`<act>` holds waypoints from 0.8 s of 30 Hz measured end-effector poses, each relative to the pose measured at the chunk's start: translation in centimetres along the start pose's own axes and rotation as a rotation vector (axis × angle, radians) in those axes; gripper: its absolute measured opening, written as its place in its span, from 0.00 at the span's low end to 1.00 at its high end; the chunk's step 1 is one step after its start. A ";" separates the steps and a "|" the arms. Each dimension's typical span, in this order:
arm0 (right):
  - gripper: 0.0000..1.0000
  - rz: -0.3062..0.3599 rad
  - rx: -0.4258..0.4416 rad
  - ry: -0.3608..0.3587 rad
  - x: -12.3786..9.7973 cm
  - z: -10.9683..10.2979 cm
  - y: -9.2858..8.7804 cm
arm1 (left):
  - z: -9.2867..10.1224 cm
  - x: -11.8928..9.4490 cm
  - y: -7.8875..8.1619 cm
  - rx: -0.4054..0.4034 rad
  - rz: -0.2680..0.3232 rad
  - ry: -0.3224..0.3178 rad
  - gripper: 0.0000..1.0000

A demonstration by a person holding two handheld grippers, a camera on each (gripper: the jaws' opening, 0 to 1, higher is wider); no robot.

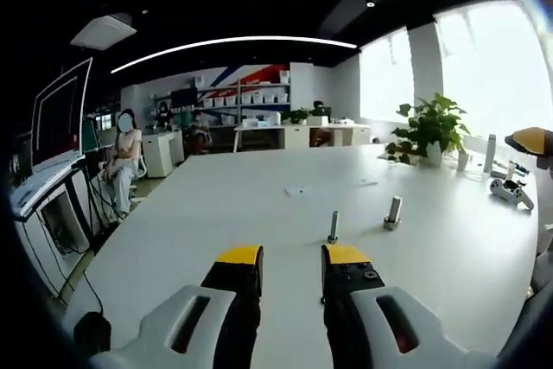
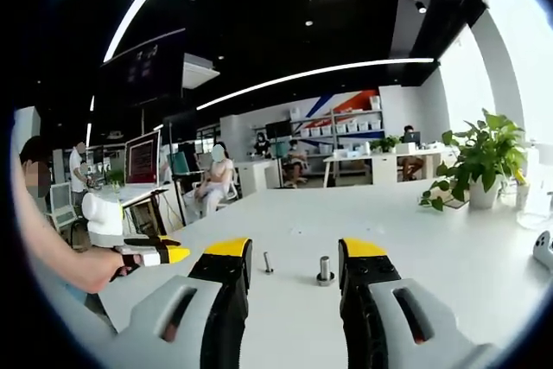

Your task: Place the washer onto the threaded stud by aligning its center hole with the stud, sliding it down to the base, and recovering from edge contact or off-axis alignment until the washer reaches the visible bottom stop.

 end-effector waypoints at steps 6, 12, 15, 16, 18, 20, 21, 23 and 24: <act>0.42 0.001 -0.010 0.004 0.0 -0.2 0.1 | 0.2 0.1 -1.0 0.001 -0.023 -0.006 0.25; 0.42 0.003 -0.006 0.002 0.1 -0.1 0.2 | 0.2 0.0 -1.9 -0.009 -0.051 -0.003 0.25; 0.42 0.007 -0.008 0.001 0.0 -0.1 0.3 | 0.5 -0.2 -2.4 -0.010 -0.059 -0.010 0.25; 0.42 0.007 -0.007 0.000 0.0 0.0 0.3 | 0.7 -0.3 -2.6 -0.009 -0.066 -0.018 0.25; 0.42 0.007 -0.004 -0.003 0.0 0.1 0.3 | 0.9 -0.2 -3.5 -0.002 -0.084 -0.026 0.25; 0.42 0.009 -0.006 -0.002 0.0 0.1 0.3 | 1.1 -0.2 -4.1 -0.006 -0.097 -0.029 0.26; 0.42 0.009 -0.003 -0.004 0.1 0.1 0.3 | 1.2 -0.2 -4.3 -0.005 -0.104 -0.030 0.26; 0.42 0.008 -0.003 -0.004 0.0 0.1 0.3 | 1.4 0.0 -4.9 -0.006 -0.120 -0.038 0.26; 0.42 0.008 -0.004 -0.004 0.0 0.2 0.3 | 1.5 0.1 -5.2 -0.005 -0.127 -0.043 0.26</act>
Point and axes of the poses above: the point that each gripper's makers call its tool centre point, and the gripper's own axes: x roughly forward along the fingers, z roughly to its right, y roughly out of its top, the point moved 1 cm from there along -x, roughly backward along the fingers, and after that the axes turned 5 degrees about z, right-handed, at the moved point
